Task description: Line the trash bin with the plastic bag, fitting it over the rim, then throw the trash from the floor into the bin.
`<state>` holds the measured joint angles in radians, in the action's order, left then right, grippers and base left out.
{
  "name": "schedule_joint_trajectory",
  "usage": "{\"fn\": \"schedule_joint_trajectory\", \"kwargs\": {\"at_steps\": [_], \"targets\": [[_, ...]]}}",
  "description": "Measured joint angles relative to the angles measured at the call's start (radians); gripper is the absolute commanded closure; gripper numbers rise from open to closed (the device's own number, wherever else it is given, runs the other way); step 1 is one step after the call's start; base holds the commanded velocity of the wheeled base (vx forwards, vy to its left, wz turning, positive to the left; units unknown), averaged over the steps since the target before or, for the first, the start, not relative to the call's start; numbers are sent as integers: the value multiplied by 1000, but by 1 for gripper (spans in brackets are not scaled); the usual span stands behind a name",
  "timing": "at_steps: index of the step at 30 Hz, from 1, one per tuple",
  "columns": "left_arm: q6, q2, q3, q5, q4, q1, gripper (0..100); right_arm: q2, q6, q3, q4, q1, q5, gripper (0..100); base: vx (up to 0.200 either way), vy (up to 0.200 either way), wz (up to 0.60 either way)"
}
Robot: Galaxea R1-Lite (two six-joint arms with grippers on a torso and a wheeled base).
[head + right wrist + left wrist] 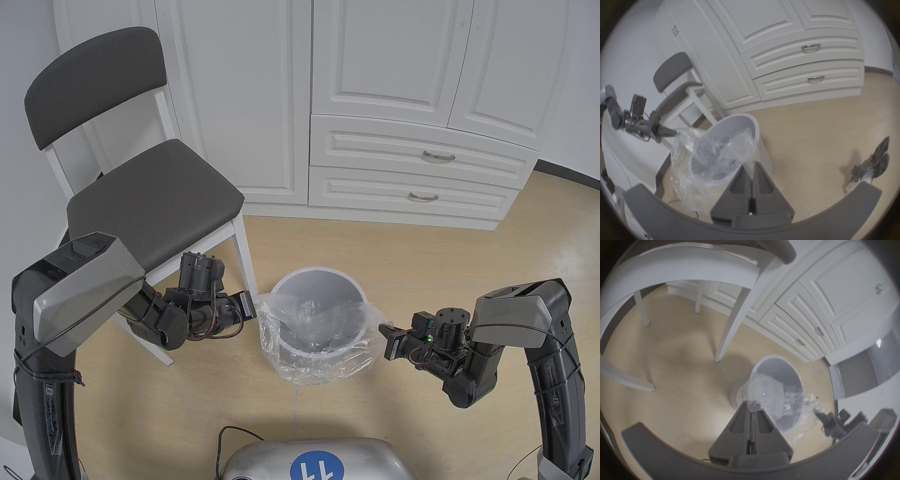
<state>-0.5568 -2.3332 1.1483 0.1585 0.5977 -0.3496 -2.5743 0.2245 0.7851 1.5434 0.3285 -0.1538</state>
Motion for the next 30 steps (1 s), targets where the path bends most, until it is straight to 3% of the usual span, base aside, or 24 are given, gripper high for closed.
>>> {"fn": "schedule_joint_trajectory", "kwargs": {"at_steps": [4, 9, 21, 30], "targets": [[117, 6, -76, 24, 35, 29, 100, 7, -100, -38, -40, -5, -10, 100, 0, 0, 0], [170, -16, -112, 36, 67, 60, 100, 1, -159, -62, -53, -14, -9, 100, 0, 0, 0], [155, -111, -22, -19, 70, 81, 100, -53, -193, 0, -64, -33, 71, 100, 0, 0, 0], [126, -154, 19, -38, 70, 88, 100, -69, -194, 28, -79, -46, 80, 100, 0, 0, 0]]}}
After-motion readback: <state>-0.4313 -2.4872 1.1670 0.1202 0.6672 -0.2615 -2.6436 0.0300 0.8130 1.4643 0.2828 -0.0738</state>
